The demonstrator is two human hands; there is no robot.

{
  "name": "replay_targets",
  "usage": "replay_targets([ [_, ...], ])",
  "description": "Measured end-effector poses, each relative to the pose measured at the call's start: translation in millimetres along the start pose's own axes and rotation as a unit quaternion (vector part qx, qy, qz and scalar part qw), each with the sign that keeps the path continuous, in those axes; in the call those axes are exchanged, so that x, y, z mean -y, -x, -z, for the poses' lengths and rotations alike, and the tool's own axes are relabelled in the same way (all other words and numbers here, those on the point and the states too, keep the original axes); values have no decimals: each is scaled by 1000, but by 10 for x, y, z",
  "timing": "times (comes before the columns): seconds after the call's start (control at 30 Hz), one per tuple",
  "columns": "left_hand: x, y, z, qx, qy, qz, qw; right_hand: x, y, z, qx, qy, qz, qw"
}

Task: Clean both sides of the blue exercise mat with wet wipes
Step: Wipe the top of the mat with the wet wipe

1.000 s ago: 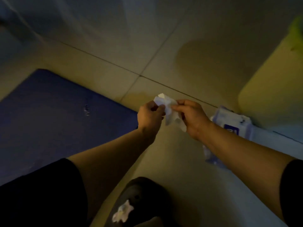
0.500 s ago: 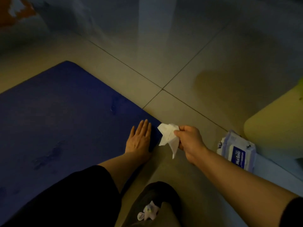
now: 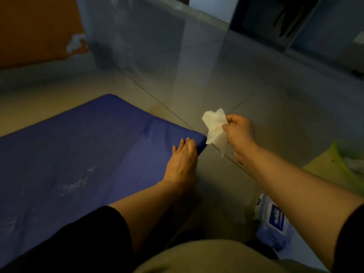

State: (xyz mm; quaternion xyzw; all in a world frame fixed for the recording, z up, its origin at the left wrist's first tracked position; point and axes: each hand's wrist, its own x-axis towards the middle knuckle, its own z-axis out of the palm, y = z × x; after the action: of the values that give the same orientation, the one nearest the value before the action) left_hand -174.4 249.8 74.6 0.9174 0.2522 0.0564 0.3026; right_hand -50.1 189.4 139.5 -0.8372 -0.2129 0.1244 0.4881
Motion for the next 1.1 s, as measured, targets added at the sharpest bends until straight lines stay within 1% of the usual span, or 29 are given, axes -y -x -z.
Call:
replay_targets([
  [0.07, -127, 150, 352, -31, 56, 11, 998, 170, 97, 38, -23, -49, 17, 998],
  [0.13, -250, 252, 598, -70, 68, 5, 995, 333, 137, 78, -58, -110, 18, 992],
  [0.17, -288, 296, 685, -88, 64, -3, 994, 415, 148, 84, -65, -124, 24, 990],
  [0.23, -316, 368, 791, -100, 56, -28, 993, 472, 132, 69, -60, -107, 45, 991],
  [0.27, -286, 407, 823, -93, 44, -48, 994, 459, 110, 43, -50, -89, 58, 993],
  [0.3, -210, 442, 847, -67, 23, -73, 995, 436, 96, 10, -41, -74, 67, 994],
  [0.37, -14, 506, 943, 31, -58, -126, 990, 339, 70, -80, -19, -51, 63, 997],
  [0.4, 81, 499, 1012, 84, -113, -140, 980, 275, 74, -118, -3, -41, 64, 997],
  [0.43, 171, 430, 1080, 120, -164, -143, 969, 194, 77, -161, 18, -31, 65, 997],
  [0.47, 234, 319, 1132, 128, -194, -141, 962, 116, 74, -220, 49, -21, 66, 996],
  [0.5, 238, 214, 1175, 111, -200, -143, 963, 76, 108, -267, 89, -14, 69, 993],
  [0.53, 227, 66, 1177, 87, -189, -150, 967, 32, 128, -337, 128, -15, 71, 989],
  [0.57, 199, -100, 1138, 69, -175, -162, 969, -9, 130, -401, 151, -23, 66, 986],
  [0.6, 164, -250, 1049, 61, -163, -170, 970, -72, 113, -466, 161, -42, 50, 985],
  [0.67, 155, -490, 791, 64, -156, -160, 973, -148, 107, -581, 165, -140, -16, 976],
  [0.73, 267, -641, 552, 40, -167, -113, 979, -228, 69, -660, 139, -163, -48, 976],
  [0.8, 416, -723, 373, 21, -169, -40, 985, -446, -47, -735, 70, -153, -81, 982],
  [0.83, 498, -769, 288, 17, -155, -5, 988, -643, -151, -774, 31, -132, -112, 984],
  [0.87, 577, -800, 236, 2, -133, 26, 991, -788, -218, -811, -1, -85, -141, 986],
  [0.9, 634, -830, 186, -27, -105, 52, 993, -903, -275, -842, -15, -20, -175, 984],
  [0.93, 688, -845, 117, -66, -76, 72, 992, -1032, -334, -876, -10, 30, -209, 977],
  [0.97, 728, -847, 44, -101, -48, 81, 990, -1103, -367, -914, 6, 22, -241, 970],
  [1.0, 774, -817, -54, -123, -24, 72, 990, -1134, -395, -959, 29, -15, -261, 965],
  [1.03, 801, -771, -162, -120, -7, 47, 992, -1130, -410, -992, 42, -66, -276, 958],
  [1.07, 827, -720, -298, -93, 4, 9, 996, -1135, -430, -1020, 46, -98, -280, 954],
  [1.1, 834, -634, -430, -47, 12, -28, 998, -1140, -438, -1030, 40, -116, -276, 953],
])
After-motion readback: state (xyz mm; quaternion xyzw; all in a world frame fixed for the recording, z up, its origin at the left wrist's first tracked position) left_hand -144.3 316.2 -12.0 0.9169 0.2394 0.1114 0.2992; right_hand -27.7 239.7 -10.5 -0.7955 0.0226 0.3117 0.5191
